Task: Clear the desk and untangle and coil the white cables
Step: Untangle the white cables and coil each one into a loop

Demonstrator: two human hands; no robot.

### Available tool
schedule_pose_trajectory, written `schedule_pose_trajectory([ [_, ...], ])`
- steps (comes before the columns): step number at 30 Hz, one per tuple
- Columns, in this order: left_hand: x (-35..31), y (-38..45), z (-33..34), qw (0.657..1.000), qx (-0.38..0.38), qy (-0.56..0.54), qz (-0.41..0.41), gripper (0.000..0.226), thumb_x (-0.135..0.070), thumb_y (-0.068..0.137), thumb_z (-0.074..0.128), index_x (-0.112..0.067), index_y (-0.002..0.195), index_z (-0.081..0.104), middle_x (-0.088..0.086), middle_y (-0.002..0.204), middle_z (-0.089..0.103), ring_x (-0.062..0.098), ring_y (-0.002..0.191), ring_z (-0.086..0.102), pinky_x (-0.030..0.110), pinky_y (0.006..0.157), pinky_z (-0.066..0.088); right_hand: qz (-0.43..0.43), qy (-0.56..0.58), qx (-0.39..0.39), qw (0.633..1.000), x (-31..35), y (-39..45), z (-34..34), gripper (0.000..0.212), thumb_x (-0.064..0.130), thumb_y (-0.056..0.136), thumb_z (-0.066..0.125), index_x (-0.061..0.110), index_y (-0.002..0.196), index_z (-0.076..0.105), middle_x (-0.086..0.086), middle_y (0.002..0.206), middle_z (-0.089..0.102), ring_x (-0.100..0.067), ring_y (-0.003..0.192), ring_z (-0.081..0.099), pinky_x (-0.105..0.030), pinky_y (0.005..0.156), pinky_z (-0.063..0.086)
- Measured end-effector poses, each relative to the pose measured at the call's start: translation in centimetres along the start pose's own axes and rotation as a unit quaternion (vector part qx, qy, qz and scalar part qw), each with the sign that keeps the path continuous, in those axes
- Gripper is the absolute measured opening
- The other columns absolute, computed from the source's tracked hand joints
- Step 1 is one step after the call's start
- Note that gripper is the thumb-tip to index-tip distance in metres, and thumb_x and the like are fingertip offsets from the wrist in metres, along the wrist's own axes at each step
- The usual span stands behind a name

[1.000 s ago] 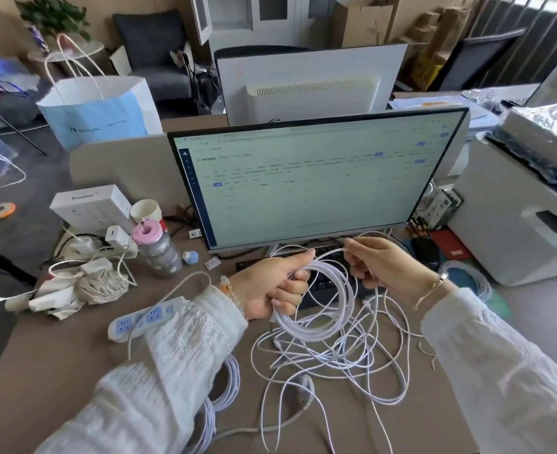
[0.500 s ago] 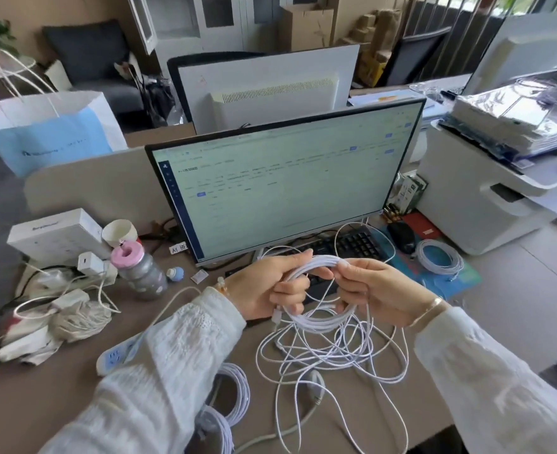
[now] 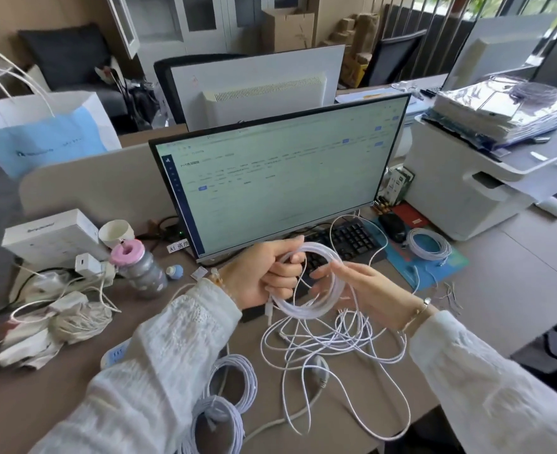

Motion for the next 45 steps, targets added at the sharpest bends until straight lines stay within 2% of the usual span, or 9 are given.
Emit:
schedule_pose_trajectory([
  [4,-2.7,-1.7,-1.6,0.994,-0.064,-0.008,0.085,0.034,-0.039,0.092,0.045,-0.019,0.065,0.037,-0.012,0.039,0.02,0.001,0.029,0.019,0.017,0.034,0.012,0.07,-0.062,-0.049,0.994,-4.0,0.4,-0.8,0.065,0.06,0.087,0.038,0.003,0.096,0.068,-0.015,0.085,0.068,-0.026,0.078,0.064,-0.03,0.077,0.051],
  [8,-4.3,-3.6,-3.8,0.982,-0.126,-0.007,0.137,0.039,-0.038,0.1,0.039,-0.018,0.065,0.037,-0.011,0.04,0.02,0.002,0.03,0.018,0.018,0.035,0.01,0.04,-0.194,-0.091,0.976,-6.4,0.5,-2.2,0.027,0.021,0.094,0.06,-0.004,0.085,0.064,-0.008,0.076,0.066,-0.011,0.066,0.055,-0.021,0.066,0.043],
  [11,-4.8,-4.5,-4.5,0.976,-0.15,0.002,0.156,0.04,-0.038,0.101,0.038,-0.018,0.066,0.037,-0.011,0.041,0.02,0.002,0.03,0.017,0.018,0.033,0.013,0.032,-0.289,-0.081,0.953,-7.4,0.8,-2.0,0.021,0.005,0.093,0.058,0.012,0.073,0.06,-0.007,0.077,0.069,0.003,0.058,0.055,-0.011,0.063,0.041],
  [16,-7.0,-6.3,-4.6,0.955,-0.174,0.0,0.238,0.042,-0.037,0.102,0.036,-0.018,0.064,0.037,-0.011,0.04,0.022,0.003,0.031,0.018,0.019,0.033,0.015,0.05,-0.477,-0.1,0.872,-10.7,1.6,-2.3,0.021,0.02,0.096,0.056,0.017,0.076,0.062,-0.003,0.084,0.072,-0.016,0.071,0.06,-0.017,0.065,0.039],
  [22,-8.1,-7.3,-4.9,0.94,-0.196,0.03,0.277,0.043,-0.038,0.103,0.035,-0.018,0.066,0.037,-0.01,0.041,0.022,0.005,0.033,0.017,0.021,0.037,0.014,-0.063,-0.363,-0.296,0.881,-3.9,1.1,-3.1,0.008,0.012,0.096,0.055,0.014,0.094,0.062,0.003,0.067,0.069,-0.017,0.058,0.061,-0.014,0.054,0.044],
  [26,-7.1,-6.7,-5.5,0.935,-0.216,0.052,0.276,0.043,-0.036,0.104,0.034,-0.016,0.066,0.038,-0.008,0.043,0.022,0.006,0.034,0.017,0.024,0.041,0.012,-0.095,-0.431,-0.276,0.854,0.9,1.0,-1.1,0.006,0.012,0.095,0.054,0.011,0.099,0.049,0.001,0.062,0.065,-0.009,0.051,0.056,-0.012,0.053,0.041],
  [33,-6.0,-6.3,-7.0,0.898,-0.291,0.182,0.275,0.041,-0.032,0.105,0.036,-0.014,0.069,0.038,-0.005,0.045,0.025,0.01,0.035,0.019,0.021,0.04,0.017,-0.123,-0.635,-0.209,0.734,3.4,-0.7,3.8,0.014,0.016,0.096,0.045,0.016,0.086,0.055,0.0,0.078,0.063,-0.028,0.069,0.059,-0.036,0.059,0.046],
  [41,-3.9,-5.0,-6.6,0.876,-0.306,0.315,0.201,0.041,-0.033,0.104,0.038,-0.014,0.068,0.037,-0.008,0.042,0.033,0.011,0.037,0.027,0.025,0.044,0.025,-0.237,-0.651,-0.177,0.699,5.7,-0.7,7.1,0.032,0.033,0.097,0.03,0.015,0.087,0.055,0.002,0.08,0.063,-0.028,0.059,0.058,-0.033,0.049,0.041],
  [45,-3.1,-4.2,-5.6,0.87,-0.292,0.357,0.173,0.041,-0.032,0.104,0.039,-0.013,0.068,0.044,-0.003,0.048,0.052,0.014,0.042,0.049,0.023,0.049,0.043,-0.249,-0.639,-0.188,0.703,6.4,0.2,7.2,0.033,0.035,0.098,0.03,0.014,0.093,0.054,0.0,0.085,0.065,-0.032,0.066,0.06,-0.036,0.054,0.045],
])
Point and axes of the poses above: each hand's wrist, its own y-axis towards the middle knuckle, its own z-axis out of the palm, x = y × z, the point moved 3 cm from there along y, towards the middle knuckle
